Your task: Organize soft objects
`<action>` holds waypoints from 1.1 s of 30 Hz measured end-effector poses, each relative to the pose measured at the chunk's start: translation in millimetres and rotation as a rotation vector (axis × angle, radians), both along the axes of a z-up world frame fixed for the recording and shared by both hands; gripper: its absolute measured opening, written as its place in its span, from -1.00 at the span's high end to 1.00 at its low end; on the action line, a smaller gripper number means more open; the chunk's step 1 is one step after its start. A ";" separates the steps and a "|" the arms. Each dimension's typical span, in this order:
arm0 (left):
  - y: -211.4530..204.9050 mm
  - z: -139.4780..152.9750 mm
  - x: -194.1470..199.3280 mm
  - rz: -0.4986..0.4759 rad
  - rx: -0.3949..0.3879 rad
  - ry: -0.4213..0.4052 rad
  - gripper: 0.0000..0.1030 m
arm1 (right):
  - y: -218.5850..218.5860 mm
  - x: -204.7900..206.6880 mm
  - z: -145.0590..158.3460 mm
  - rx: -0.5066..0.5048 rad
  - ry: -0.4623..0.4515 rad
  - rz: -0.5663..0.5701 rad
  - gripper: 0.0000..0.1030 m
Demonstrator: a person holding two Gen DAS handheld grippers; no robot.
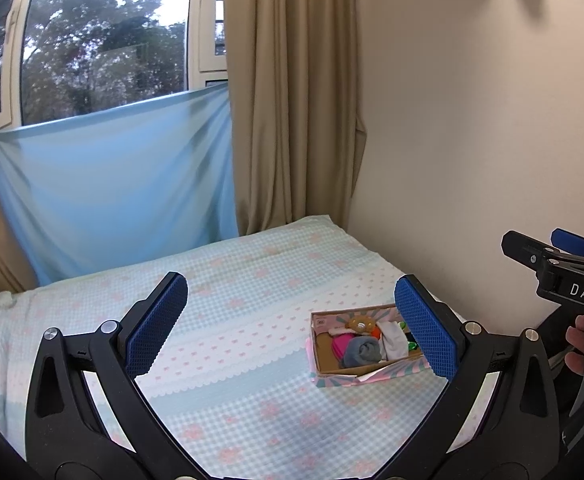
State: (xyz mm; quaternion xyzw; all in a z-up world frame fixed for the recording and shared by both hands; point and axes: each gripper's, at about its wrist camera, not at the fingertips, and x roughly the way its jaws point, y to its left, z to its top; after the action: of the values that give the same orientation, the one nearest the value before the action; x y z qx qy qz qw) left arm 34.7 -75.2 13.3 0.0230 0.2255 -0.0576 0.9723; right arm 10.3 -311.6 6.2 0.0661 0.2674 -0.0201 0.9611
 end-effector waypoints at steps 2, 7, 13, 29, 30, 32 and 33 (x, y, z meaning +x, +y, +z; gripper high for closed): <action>0.7 0.1 0.1 0.003 -0.001 -0.001 -1.00 | -0.3 0.2 0.1 0.001 -0.002 0.000 -0.87; 1.7 -0.8 1.9 0.009 -0.002 0.001 -1.00 | -0.6 2.3 0.1 0.001 0.001 0.004 -0.87; 2.3 -1.0 1.3 0.013 -0.002 -0.006 -1.00 | -2.6 4.8 0.0 0.001 -0.002 0.004 -0.87; -3.5 1.3 6.2 0.023 0.034 -0.057 -1.00 | -6.6 15.2 -1.9 0.005 0.001 0.007 -0.87; -2.6 0.4 8.6 0.020 0.026 -0.049 -1.00 | -6.3 16.9 -3.4 0.005 0.006 0.008 -0.87; 0.6 -2.7 13.7 0.019 0.006 -0.034 -1.00 | -5.1 20.7 -6.2 0.003 0.018 0.011 -0.87; 2.2 -4.7 16.3 0.024 0.000 -0.027 -1.00 | -4.3 23.1 -8.3 0.001 0.027 0.013 -0.87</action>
State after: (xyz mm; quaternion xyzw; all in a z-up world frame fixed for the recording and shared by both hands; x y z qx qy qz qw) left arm 51.0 -73.0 8.6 0.0209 0.2127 -0.0454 0.9758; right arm 33.4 -315.8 -2.2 0.0646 0.2808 -0.0147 0.9575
